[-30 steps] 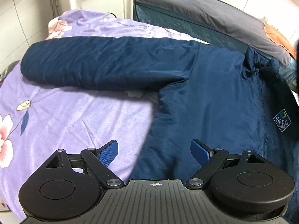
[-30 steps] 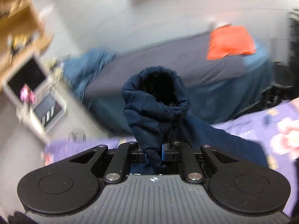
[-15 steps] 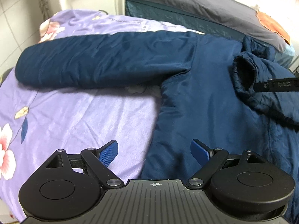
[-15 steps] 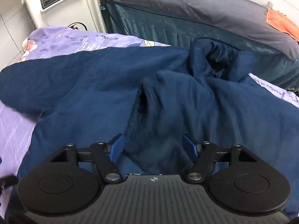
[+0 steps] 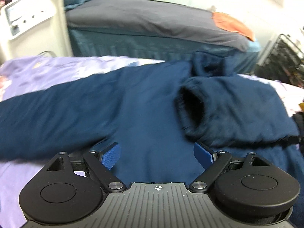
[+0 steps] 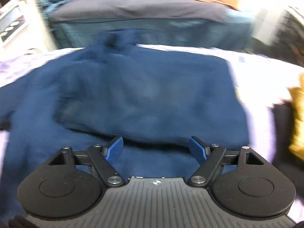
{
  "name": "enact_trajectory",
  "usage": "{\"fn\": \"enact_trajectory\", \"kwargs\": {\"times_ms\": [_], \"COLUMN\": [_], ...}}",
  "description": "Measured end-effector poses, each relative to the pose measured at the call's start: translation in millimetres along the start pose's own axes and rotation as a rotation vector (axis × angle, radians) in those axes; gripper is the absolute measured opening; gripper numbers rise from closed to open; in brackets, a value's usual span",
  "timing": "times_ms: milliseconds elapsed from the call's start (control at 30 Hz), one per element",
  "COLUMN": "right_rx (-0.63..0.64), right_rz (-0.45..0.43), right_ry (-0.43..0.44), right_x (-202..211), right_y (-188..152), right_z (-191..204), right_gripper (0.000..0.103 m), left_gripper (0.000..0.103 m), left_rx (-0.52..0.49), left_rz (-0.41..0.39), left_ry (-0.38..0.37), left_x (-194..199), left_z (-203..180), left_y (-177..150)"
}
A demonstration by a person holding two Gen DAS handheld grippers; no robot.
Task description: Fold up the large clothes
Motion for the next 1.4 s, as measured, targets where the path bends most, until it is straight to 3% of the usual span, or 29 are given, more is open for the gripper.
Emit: {"fn": "enact_trajectory", "kwargs": {"times_ms": [167, 267, 367, 500, 633, 867, 1000, 1133, 1400], "right_rx": [-0.121, -0.104, -0.044, 0.042, 0.102, 0.159, 0.187, 0.178, 0.142], "right_rz": [0.008, -0.024, -0.058, -0.013, 0.092, 0.188, 0.254, 0.313, 0.278], "right_ry": [-0.044, -0.016, 0.031, 0.059, -0.012, -0.047, -0.131, -0.121, -0.076], "right_x": [-5.9, -8.7, -16.3, -48.8, -95.9, -129.4, -151.6, -159.1, -159.1], "right_y": [-1.2, 11.7, 24.8, 35.5, 31.6, 40.2, 47.7, 53.4, 53.0], "right_z": [-54.8, -51.0, -36.9, -9.0, -0.7, 8.4, 17.8, 19.5, 13.4], "right_gripper": [0.072, 0.072, 0.072, 0.071, 0.078, 0.086, 0.103, 0.103, 0.103], "left_gripper": [0.103, 0.103, 0.103, 0.103, 0.103, 0.103, 0.103, 0.103, 0.103], "left_rx": [-0.038, -0.058, -0.094, -0.132, -0.135, -0.096, -0.115, -0.087, -0.091], "left_rz": [-0.019, -0.046, -0.019, 0.106, 0.267, 0.292, 0.3, 0.305, 0.275], "left_ry": [-0.09, -0.122, -0.137, -0.074, 0.019, 0.038, 0.081, 0.094, 0.089], "left_x": [-26.9, -41.4, -65.2, -114.1, -159.0, -175.8, -185.2, -188.7, -186.1], "left_z": [-39.3, -60.2, -80.7, -96.4, -88.0, -69.6, -72.3, -75.1, -79.5], "left_y": [29.2, 45.8, 51.5, 44.7, 24.2, 19.5, 21.5, 25.9, 24.2]}}
Point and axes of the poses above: each gripper's, at about its wrist camera, not at the fingertips, and x roughly against the way its jaws point, z to its left, y to its top, the point moved 5 cm from there along -x, roughly the way its jaws point, and after that the axes turned 9 degrees about -y, right-handed, at the moved point
